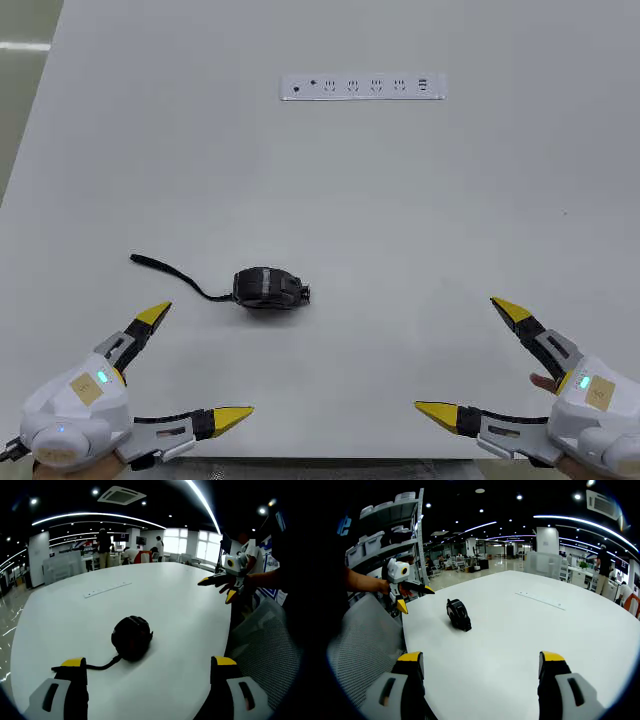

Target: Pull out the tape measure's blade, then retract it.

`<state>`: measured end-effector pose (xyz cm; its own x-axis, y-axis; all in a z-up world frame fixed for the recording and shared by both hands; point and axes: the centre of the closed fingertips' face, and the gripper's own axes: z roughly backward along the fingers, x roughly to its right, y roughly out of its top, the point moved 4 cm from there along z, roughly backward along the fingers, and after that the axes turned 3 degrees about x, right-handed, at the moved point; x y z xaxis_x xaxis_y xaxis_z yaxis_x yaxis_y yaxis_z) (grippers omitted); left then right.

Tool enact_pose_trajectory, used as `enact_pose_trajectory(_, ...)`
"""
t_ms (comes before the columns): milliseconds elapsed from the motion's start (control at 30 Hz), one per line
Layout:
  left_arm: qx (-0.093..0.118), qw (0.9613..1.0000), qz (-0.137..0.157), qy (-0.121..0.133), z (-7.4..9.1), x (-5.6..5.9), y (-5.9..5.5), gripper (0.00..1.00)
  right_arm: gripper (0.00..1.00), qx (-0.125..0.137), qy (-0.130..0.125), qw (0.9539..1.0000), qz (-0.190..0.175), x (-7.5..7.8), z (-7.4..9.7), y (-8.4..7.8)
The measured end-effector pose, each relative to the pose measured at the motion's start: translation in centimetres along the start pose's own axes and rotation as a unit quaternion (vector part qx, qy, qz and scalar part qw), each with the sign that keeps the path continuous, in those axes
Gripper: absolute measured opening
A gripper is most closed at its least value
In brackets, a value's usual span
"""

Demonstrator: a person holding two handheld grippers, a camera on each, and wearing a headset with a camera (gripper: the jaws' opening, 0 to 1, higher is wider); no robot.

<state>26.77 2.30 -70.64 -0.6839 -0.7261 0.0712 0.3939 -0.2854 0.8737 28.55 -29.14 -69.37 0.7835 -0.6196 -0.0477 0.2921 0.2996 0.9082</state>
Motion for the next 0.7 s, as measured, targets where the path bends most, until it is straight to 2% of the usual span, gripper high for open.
enact_pose_trajectory(367, -0.001, 1.0, 0.002, 0.007, 0.04, -0.53, -0.4, 1.0, 0.97, -0.006, 0.003, 1.0, -0.001, -0.09, 0.04, -0.28)
enact_pose_trajectory(700, -0.003, 1.0, -0.006, 0.006, -0.28, -0.78, -0.16, 1.0, 0.96, -0.008, 0.004, 1.0, 0.0, 0.2, -0.05, -0.34)
